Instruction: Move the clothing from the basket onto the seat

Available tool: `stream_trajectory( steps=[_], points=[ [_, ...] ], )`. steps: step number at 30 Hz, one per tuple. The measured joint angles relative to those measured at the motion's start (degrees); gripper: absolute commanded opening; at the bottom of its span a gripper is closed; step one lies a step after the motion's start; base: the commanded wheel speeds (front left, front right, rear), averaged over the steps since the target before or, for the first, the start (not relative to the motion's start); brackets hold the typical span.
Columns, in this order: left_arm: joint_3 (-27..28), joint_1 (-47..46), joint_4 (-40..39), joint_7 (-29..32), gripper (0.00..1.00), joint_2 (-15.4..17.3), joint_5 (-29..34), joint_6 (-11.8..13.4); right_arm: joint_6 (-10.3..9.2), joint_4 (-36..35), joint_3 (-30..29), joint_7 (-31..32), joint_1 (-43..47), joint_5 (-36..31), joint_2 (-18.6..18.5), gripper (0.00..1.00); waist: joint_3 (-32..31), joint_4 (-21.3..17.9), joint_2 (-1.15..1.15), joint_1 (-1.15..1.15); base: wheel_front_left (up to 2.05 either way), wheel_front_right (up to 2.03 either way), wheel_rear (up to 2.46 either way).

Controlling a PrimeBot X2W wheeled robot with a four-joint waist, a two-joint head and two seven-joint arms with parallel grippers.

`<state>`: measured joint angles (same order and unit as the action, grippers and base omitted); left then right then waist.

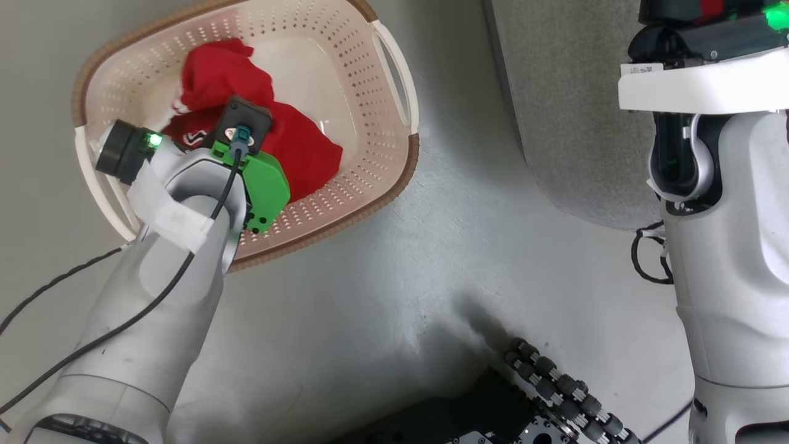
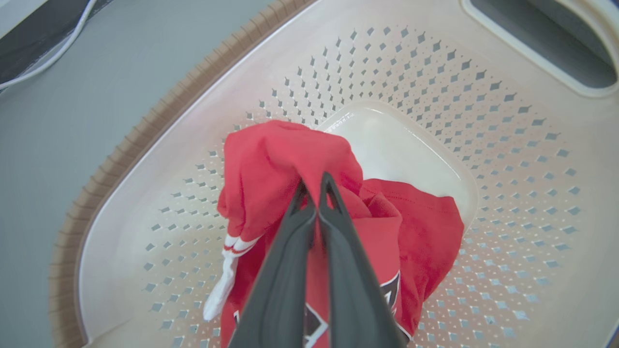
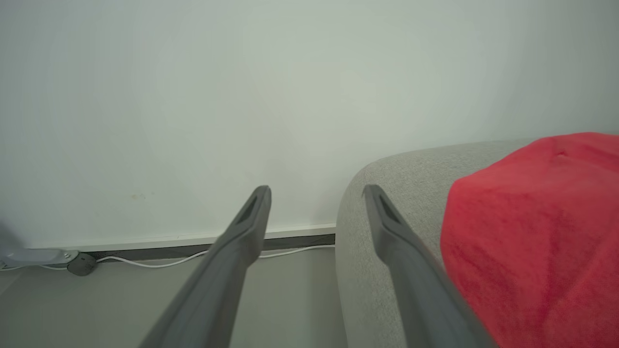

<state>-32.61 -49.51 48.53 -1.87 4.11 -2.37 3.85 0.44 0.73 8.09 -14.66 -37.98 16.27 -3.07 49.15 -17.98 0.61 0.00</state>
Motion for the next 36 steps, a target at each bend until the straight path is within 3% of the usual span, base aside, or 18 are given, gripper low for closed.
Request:
stream_trajectory(
  steps=[7, 18, 36],
  points=[
    [0.6, 1.4, -2.3, -4.9, 0.00, -0.5, -3.6, -3.7, 0.52, 3.1, -0.8, 0.0, 3.0, -1.6, 0.0, 1.00, -3.6, 1.1, 0.00, 0.00, 0.00, 0.00, 0.00],
    [0.7, 3.2, -6.5, -10.3, 0.00, -1.4, -7.3, -7.3, 1.57, 6.6, -2.2, 0.0, 7.0, -3.3, 0.0, 1.00, -11.3, 3.6, 0.00, 0.00, 0.00, 0.00, 0.00],
    [4.6, 10.4, -12.8, -11.9, 0.00, -1.8, -14.8, -7.9, 3.08, 10.7, -4.3, 0.0, 14.5, -5.7, -1.5, 1.00, -25.7, 8.4, 0.00, 0.00, 0.00, 0.00, 0.00]
  ],
)
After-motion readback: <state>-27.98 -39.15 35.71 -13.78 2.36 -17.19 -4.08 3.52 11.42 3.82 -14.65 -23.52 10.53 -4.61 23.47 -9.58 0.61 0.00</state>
